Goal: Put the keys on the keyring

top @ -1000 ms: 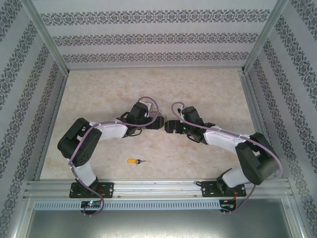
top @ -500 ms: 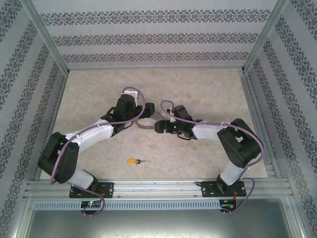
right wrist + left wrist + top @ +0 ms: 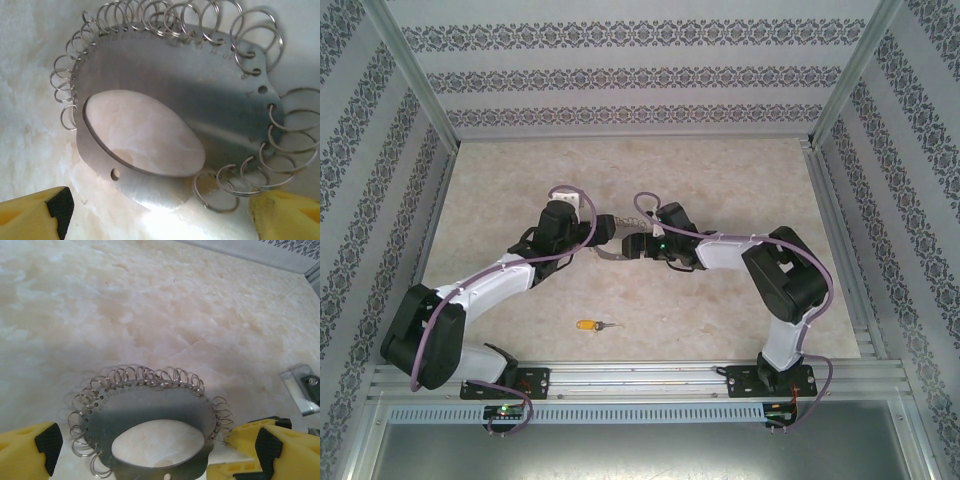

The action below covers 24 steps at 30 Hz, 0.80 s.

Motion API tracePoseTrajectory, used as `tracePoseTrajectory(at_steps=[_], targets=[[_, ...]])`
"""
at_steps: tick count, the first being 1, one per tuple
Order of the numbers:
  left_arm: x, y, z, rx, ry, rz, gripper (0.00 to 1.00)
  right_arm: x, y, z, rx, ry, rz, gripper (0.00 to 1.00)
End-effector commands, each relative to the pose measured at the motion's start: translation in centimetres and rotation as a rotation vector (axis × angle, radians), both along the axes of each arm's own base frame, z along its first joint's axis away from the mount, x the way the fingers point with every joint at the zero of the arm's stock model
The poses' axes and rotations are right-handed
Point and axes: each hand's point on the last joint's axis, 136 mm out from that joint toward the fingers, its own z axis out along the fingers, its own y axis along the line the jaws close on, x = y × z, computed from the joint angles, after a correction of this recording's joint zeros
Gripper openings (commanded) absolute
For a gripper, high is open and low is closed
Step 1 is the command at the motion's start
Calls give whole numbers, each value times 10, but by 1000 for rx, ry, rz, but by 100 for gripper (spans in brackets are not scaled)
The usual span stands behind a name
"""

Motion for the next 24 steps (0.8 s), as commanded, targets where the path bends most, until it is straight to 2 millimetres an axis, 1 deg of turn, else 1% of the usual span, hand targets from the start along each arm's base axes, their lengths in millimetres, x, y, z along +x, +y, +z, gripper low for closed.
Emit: tracePoseTrajectory(at_steps=[1,7,13,20,24], targets=[[-1,7,4,-1,-14,13,100,8,11,5,26,-7,16,91],[-2,7,2,-8,-11,8,100,17,12,2,22,-3,20,89],[-2,6,2,-18,-12,5,100,16,7,0,-5,-12,50,83],[-1,2,2,-44,-13,-2,100,13,-5,-6,-110,-51,87,76],[-1,0,3,-53,-14,-4,100,12,-8,-11,-165,-68,110,70]])
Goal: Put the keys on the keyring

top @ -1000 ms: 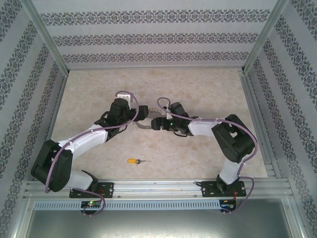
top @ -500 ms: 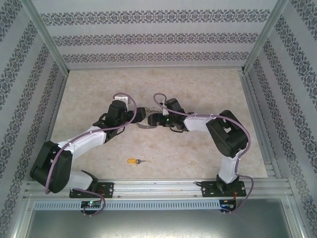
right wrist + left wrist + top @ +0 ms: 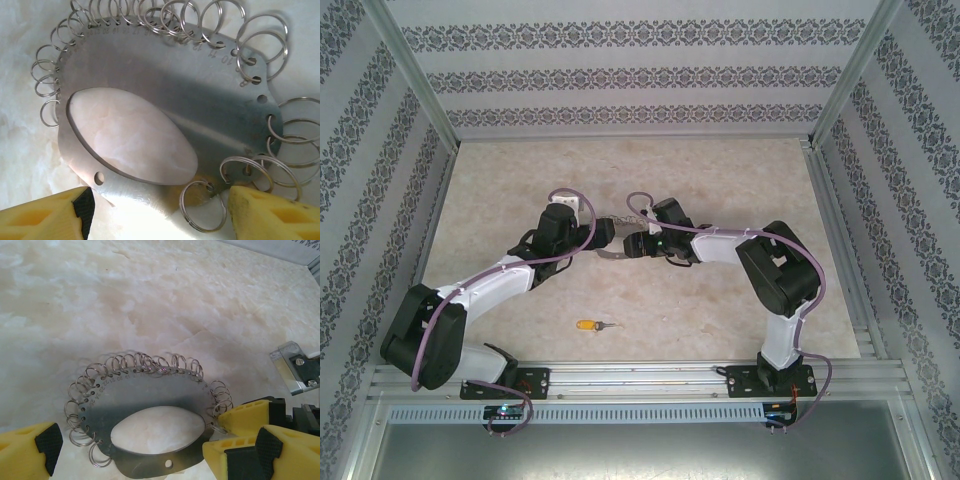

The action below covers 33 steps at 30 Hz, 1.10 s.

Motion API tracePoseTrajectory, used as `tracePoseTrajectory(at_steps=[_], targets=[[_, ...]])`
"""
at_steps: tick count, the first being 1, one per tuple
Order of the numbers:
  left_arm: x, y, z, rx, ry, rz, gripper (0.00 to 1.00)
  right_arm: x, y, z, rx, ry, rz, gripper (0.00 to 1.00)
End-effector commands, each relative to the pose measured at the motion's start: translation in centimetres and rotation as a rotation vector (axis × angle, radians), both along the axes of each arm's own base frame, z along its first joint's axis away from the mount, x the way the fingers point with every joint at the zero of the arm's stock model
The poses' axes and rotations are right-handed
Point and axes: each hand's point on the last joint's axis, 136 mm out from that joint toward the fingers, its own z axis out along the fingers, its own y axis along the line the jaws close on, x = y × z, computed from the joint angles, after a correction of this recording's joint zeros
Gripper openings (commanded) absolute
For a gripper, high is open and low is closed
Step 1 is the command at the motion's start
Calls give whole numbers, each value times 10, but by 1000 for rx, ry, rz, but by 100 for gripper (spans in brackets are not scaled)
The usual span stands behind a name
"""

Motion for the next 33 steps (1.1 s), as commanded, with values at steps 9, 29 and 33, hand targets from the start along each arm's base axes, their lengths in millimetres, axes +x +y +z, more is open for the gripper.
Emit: tracePoseTrajectory(at_steps=[9,29,33], targets=[[8,-5,13,-67,-33,-5,100,4,-8,-10,-227,-91,71,59],[12,-9,15,-72,-35,-18,100,8,-17,-15,-468,-178,116,47],[12,-10,14,-72,-33,-20,100,6,-18,-12,-460,-186,116,43]])
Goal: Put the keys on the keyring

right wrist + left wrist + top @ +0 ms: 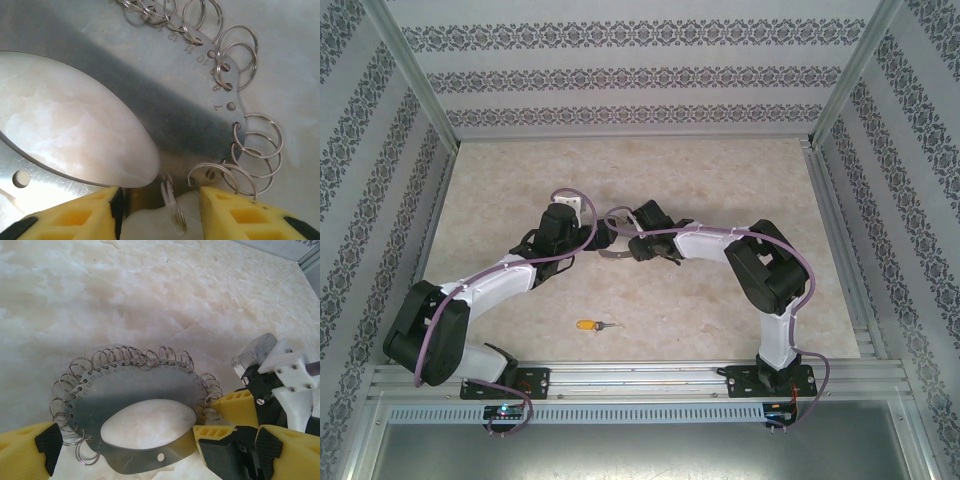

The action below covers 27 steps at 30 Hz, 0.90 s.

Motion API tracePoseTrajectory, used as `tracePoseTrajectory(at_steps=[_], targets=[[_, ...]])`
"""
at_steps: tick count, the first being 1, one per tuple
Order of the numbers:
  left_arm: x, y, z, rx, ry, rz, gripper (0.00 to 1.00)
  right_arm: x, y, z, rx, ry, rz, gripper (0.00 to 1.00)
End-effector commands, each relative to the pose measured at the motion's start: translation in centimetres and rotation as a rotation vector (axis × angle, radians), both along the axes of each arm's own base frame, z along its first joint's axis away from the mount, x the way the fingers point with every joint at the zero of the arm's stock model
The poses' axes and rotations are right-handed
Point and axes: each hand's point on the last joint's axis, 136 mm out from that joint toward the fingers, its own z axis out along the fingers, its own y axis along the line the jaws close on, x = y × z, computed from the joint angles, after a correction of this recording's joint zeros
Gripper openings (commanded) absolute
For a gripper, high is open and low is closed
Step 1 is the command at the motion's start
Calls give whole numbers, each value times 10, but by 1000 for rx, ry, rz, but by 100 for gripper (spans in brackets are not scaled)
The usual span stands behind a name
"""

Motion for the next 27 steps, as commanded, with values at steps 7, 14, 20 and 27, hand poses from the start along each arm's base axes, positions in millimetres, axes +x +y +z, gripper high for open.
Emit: tracePoseTrajectory(at_steps=[7,14,20,27], targets=[[12,-2,14,-39,-42,4,100,-2,-3,6,-16,-17,3,34],[12,-4,13,-44,-41,0,100,3,-13,8,-7,-20,-36,35],[12,-4,14,-48,-42,-4,100,7,-20,12,22,-17,-64,39],[13,-7,12,-58,-36,-12,100,11,-21,16,43,-17,-73,38]])
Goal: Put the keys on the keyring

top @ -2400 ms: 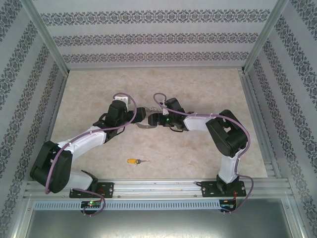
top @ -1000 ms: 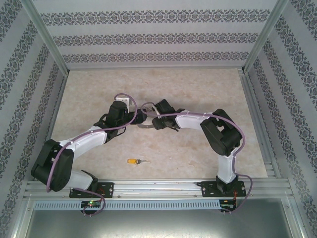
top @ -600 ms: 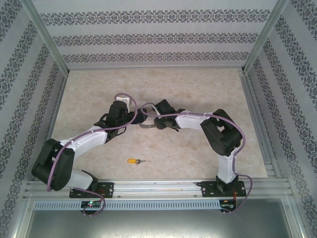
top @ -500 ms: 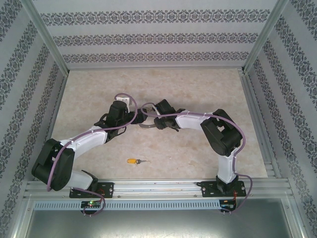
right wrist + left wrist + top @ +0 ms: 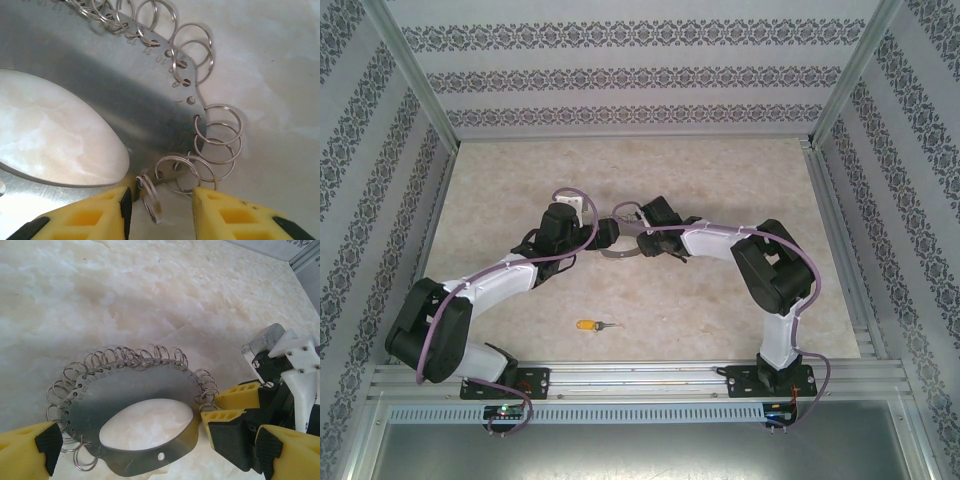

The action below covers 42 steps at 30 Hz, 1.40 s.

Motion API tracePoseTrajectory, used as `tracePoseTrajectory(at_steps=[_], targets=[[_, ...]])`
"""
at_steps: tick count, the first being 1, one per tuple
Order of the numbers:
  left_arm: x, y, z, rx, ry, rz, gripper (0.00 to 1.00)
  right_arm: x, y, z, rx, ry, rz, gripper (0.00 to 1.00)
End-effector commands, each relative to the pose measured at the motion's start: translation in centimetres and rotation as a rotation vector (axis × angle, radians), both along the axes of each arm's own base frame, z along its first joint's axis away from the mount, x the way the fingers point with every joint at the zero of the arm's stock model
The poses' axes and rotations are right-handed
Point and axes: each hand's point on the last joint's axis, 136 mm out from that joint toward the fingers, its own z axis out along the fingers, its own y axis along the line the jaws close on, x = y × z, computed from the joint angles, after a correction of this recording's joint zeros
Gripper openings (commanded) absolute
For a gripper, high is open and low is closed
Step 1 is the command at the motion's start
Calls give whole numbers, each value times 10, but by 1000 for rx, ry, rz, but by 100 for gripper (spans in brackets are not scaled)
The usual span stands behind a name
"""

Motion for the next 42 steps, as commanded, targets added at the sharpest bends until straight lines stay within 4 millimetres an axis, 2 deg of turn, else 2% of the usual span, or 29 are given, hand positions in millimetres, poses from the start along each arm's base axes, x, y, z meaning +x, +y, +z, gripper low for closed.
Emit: tracePoseTrajectory(at_steps=[1,22,26,28,31,35,39,42], targets=[[11,-2,13,-39,-36,6,100,1,-1,12,36,-11,-20,37],[13,-5,8,-45,-28,-1,100,-1,6,13,82,9,-4,19],[14,-6,8,-47,-28,-3,100,0,7,12,84,11,-3,10],[14,-6,8,-50,-30,-6,100,1,7,13,83,7,-5,0],[13,-7,11,-60,-39,-11,100,1,5,17,82,-3,-6,0],[13,-7,26,-121,-93,4,100,-2,2,37,128,-35,0,0],[9,-5,52,-212,-177,21,100,-8,3,75,241,-86,36,0],[0,-15,82,-245,-252,-81,100,-18,8,111,366,-142,112,0]])
